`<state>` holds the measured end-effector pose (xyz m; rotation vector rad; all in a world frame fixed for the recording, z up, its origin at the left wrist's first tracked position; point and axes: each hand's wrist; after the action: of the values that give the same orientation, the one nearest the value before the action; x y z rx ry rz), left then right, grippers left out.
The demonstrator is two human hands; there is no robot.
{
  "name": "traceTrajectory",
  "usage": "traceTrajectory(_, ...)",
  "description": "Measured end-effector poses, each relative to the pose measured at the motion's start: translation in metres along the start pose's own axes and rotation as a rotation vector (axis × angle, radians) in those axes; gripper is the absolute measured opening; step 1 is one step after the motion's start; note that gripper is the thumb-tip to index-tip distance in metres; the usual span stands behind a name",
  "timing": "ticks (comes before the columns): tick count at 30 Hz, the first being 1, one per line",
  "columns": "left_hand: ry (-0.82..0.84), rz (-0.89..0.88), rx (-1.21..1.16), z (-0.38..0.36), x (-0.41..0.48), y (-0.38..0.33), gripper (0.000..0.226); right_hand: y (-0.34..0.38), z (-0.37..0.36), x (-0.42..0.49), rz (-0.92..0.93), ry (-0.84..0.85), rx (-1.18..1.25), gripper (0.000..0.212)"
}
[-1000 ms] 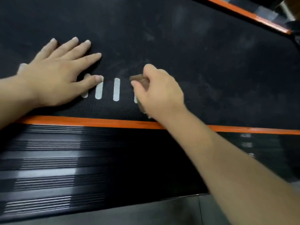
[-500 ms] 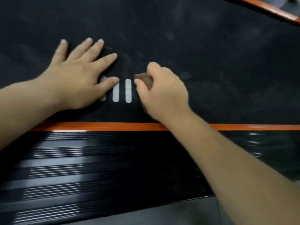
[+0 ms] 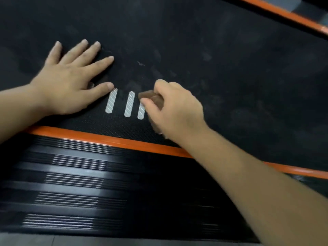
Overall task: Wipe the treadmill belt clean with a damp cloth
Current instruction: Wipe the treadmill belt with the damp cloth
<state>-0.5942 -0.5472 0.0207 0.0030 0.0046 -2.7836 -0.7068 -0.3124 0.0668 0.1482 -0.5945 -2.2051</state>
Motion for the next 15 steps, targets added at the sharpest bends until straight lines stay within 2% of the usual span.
traceTrajectory(2,0.002,0.000,-0.004,0.003,-0.001,-0.003,0.081,-0.040,0.023,0.016,-0.097,-0.002,-0.070,0.026)
traceTrajectory(5,0.036,0.007,0.014,0.006,-0.001,-0.006,0.078,-0.065,0.034,0.030,-0.299,-0.144,-0.118,0.029)
traceTrajectory(7,0.045,0.008,0.015,0.008,-0.002,-0.007,0.077,-0.032,0.010,0.025,-0.223,-0.116,-0.110,0.031)
traceTrajectory(10,0.064,0.015,0.026,0.013,-0.005,-0.009,0.078,0.036,-0.022,0.000,0.133,0.158,0.060,0.035)
traceTrajectory(11,0.074,0.017,0.034,0.013,-0.004,-0.010,0.078,0.043,-0.023,-0.003,0.183,0.220,0.084,0.035)
traceTrajectory(13,0.080,0.019,0.033,0.013,-0.004,-0.011,0.077,0.025,-0.010,0.007,0.150,0.220,0.089,0.026)
traceTrajectory(15,0.067,0.018,0.008,0.013,-0.002,-0.009,0.077,-0.016,0.010,0.012,0.039,0.158,-0.007,0.023)
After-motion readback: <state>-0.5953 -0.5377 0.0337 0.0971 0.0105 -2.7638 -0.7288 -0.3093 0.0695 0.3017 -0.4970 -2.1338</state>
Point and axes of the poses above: each hand's wrist, its own x-axis towards the middle knuckle, its own z-axis out of the back of the hand, y = z × x, and after that the axes turned 11 degrees about x, right-handed
